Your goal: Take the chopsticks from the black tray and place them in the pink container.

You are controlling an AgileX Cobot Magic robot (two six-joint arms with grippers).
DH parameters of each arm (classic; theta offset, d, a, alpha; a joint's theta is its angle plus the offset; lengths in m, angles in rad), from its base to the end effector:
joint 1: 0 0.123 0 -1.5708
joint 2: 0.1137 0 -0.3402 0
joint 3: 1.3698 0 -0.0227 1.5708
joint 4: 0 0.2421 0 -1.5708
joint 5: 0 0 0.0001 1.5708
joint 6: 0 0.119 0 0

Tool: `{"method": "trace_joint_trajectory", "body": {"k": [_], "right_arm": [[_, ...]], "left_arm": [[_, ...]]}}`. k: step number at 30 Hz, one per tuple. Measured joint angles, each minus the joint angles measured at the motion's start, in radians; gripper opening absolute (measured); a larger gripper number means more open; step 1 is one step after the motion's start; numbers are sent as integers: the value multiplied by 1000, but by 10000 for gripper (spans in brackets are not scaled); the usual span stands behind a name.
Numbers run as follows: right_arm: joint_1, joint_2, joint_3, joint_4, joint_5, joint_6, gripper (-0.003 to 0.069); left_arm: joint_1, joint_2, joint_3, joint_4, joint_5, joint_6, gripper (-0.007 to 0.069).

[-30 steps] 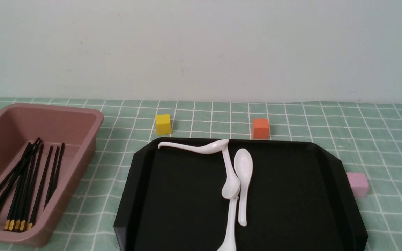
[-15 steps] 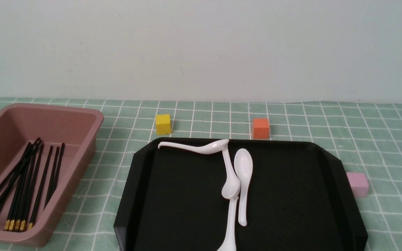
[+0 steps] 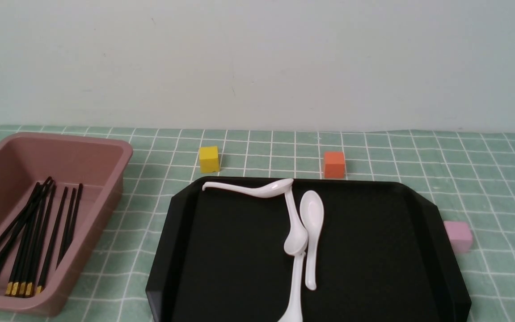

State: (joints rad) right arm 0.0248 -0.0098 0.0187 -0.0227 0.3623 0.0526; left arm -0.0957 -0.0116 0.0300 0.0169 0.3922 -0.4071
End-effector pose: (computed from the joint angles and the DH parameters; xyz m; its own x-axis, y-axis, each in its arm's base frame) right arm 0.0154 -0.0006 0.1665 -0.2803 0.0244 -0.9596 -0.0083 0.9996 0.0279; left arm 0.0143 -0.0006 0.1591 -0.3264 -0.3520 -0.8773 -0.0380 0.9322 -0.3599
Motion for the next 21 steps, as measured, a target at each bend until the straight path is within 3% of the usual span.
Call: {"method": "trace_joint_trajectory", "body": {"k": [21], "right_arm": [[0, 0, 0, 0, 0, 0, 118]], "left_arm": [[0, 0, 0, 0, 0, 0, 239]]}}
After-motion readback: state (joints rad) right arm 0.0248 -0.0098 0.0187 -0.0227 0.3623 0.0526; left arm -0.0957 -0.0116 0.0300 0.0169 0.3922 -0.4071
